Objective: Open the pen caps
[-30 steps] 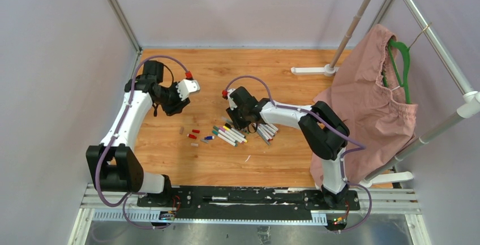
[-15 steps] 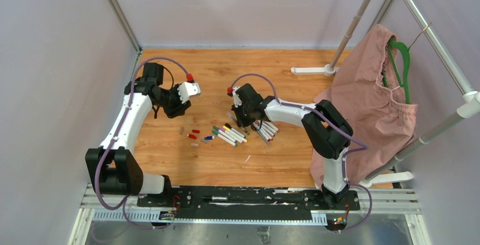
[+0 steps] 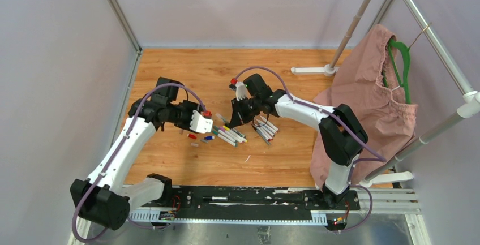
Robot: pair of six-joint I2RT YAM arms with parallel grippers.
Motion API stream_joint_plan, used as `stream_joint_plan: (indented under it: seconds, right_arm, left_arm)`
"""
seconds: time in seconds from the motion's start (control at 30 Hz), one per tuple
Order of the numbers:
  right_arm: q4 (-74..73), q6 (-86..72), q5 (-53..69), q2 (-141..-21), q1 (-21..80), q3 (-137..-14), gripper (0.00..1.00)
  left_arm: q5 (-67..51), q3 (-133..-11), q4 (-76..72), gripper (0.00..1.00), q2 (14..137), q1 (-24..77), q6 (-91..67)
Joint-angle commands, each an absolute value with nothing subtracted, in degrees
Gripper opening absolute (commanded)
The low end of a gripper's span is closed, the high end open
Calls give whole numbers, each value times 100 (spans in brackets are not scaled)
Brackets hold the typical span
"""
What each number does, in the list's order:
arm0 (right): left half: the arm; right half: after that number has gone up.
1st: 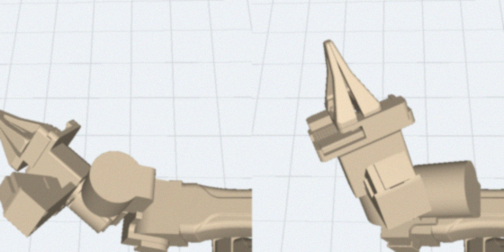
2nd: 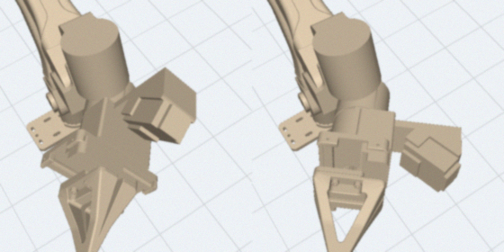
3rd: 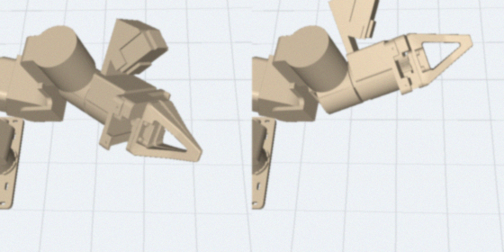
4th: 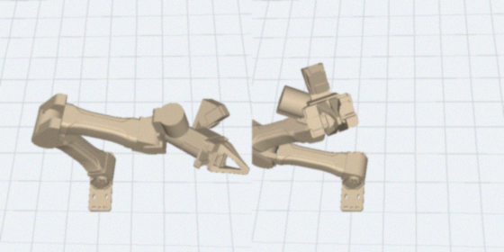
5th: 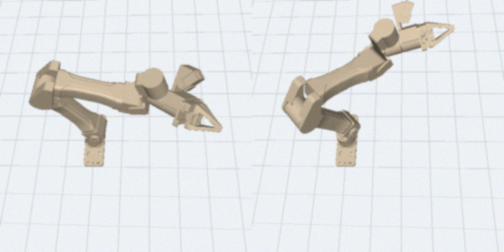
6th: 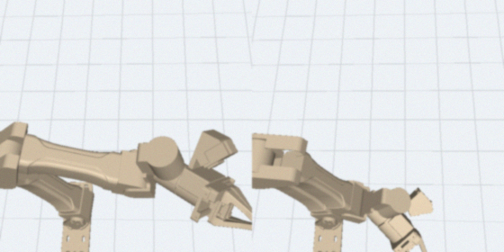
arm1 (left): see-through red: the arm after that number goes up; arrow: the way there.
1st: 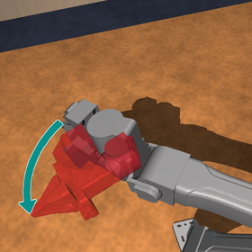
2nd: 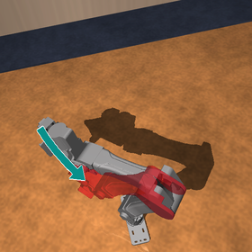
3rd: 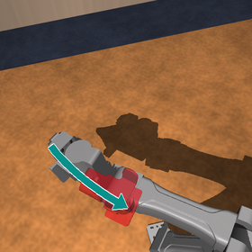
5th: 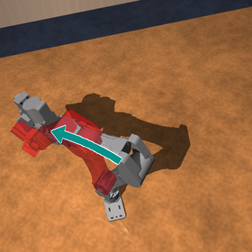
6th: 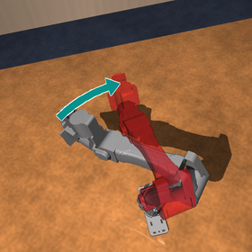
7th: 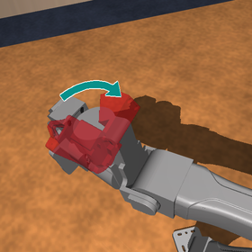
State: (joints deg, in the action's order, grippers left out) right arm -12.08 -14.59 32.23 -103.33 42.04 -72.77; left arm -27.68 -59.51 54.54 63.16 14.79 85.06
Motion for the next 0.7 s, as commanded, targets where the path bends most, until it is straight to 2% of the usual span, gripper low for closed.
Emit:
stream_joint_plan:
  seconds: [0.0, 0.27, 0.53, 0.67]
  right_arm:
    - [-1369, -2186, 4349, -10200, 4175, -7512, 0]
    - [-799, -3093, 5218, -10123, 4243, -7584, 0]
    - [-174, -3686, 5634, -10148, 4370, -7506, 0]
    - [142, -3936, 5742, -10129, 4404, -7452, 0]
  left_arm:
    - [-2624, -6027, 5485, 53, 6247, 1972, 9153]
    - [-2025, -5686, 5485, 53, 5969, 2903, 9424]
    - [-1763, -5822, 5364, 54, 6210, 3006, 9295]
    - [-1613, -5897, 5369, 51, 6369, 3006, 9266]
